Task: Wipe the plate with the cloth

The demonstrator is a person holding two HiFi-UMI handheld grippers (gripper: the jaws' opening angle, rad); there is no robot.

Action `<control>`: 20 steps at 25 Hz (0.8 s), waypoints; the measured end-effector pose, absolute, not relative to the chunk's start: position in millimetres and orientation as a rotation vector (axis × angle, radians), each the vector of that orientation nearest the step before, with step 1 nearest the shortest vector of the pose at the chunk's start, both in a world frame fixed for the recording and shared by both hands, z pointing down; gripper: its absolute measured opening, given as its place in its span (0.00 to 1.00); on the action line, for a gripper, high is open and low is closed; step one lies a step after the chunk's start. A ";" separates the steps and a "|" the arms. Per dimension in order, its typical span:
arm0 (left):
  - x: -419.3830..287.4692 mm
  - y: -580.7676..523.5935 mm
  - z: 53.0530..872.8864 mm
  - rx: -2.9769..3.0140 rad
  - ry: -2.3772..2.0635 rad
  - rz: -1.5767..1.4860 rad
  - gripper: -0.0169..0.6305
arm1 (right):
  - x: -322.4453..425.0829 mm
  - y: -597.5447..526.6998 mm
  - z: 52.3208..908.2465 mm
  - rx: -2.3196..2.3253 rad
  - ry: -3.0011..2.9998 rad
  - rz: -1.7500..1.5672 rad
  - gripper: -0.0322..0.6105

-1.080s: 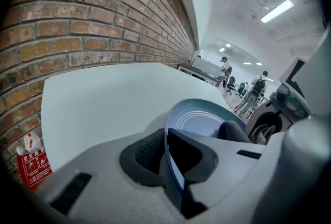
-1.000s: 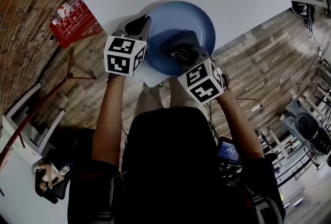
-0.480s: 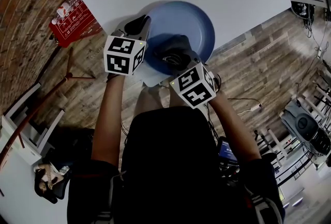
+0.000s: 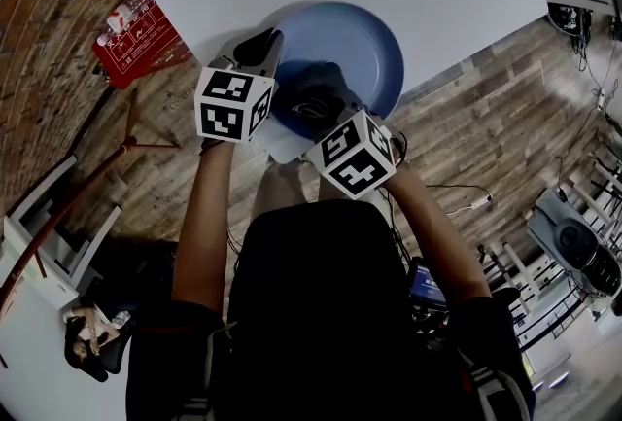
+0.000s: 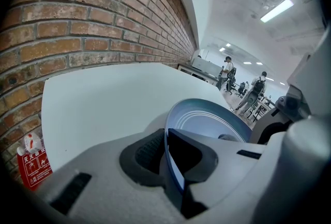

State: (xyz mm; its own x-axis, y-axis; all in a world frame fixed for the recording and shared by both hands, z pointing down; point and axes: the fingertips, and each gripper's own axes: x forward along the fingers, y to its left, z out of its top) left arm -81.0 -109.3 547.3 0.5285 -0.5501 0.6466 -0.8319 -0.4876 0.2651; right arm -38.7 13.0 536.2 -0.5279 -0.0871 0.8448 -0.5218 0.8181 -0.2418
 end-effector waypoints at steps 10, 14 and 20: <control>-80.8 -109.1 548.1 2.209 -1.113 0.659 0.08 | -49.7 2.7 535.9 0.438 -2.098 0.577 0.13; -80.9 -108.6 548.0 2.207 -1.106 0.656 0.08 | -52.5 -1.9 535.8 0.439 -2.100 0.574 0.13; -80.8 -108.5 549.6 2.200 -1.093 0.655 0.08 | -54.8 -6.2 537.1 0.422 -2.094 0.573 0.13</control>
